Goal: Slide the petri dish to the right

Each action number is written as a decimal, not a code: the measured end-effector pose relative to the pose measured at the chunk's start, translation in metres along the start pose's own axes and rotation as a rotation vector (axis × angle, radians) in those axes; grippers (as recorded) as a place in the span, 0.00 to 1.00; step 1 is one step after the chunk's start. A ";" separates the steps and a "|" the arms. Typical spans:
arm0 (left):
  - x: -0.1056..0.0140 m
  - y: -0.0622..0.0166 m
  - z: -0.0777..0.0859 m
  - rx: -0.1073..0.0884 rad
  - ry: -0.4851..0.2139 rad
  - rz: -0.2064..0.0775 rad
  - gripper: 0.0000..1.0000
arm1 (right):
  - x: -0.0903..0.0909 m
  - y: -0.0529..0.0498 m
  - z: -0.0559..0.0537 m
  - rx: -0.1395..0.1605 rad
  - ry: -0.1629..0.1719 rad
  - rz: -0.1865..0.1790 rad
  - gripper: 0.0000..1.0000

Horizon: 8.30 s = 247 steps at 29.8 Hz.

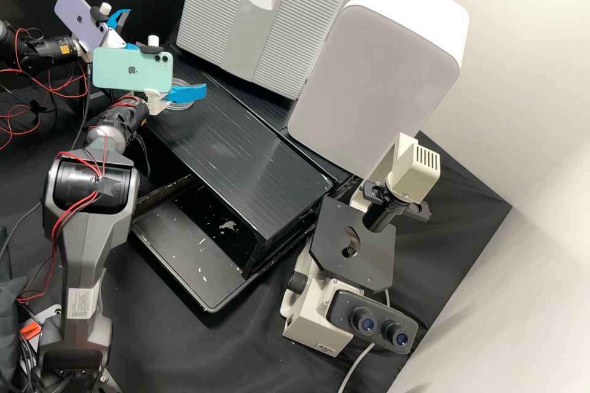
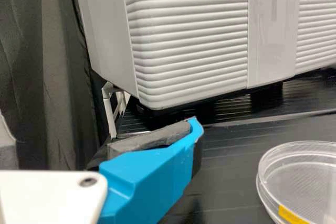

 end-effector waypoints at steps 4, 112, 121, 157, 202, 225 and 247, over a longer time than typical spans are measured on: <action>0.000 0.0000 0.000 0.000 0.000 0.000 1.00 | 0.002 0.002 -0.001 0.032 0.003 0.004 1.00; 0.000 0.0000 0.000 0.000 0.000 0.000 1.00 | 0.034 0.002 0.041 0.423 -0.353 0.001 1.00; 0.000 0.0000 0.000 0.000 0.000 0.000 1.00 | 0.034 0.002 0.042 0.402 -0.366 -0.009 1.00; 0.000 0.0000 0.000 0.000 0.000 0.000 1.00 | 0.052 0.006 0.031 0.385 -0.342 -0.013 0.00; 0.000 0.0000 0.000 0.000 0.000 0.000 1.00 | 0.031 -0.002 0.040 0.344 -0.331 -0.007 0.00; 0.000 0.0000 0.000 0.000 0.000 0.000 1.00 | -0.016 -0.006 0.062 0.344 -0.397 0.041 0.00; 0.000 0.0000 0.000 0.000 0.000 0.000 1.00 | -0.024 -0.010 0.085 0.356 -0.463 0.033 0.00</action>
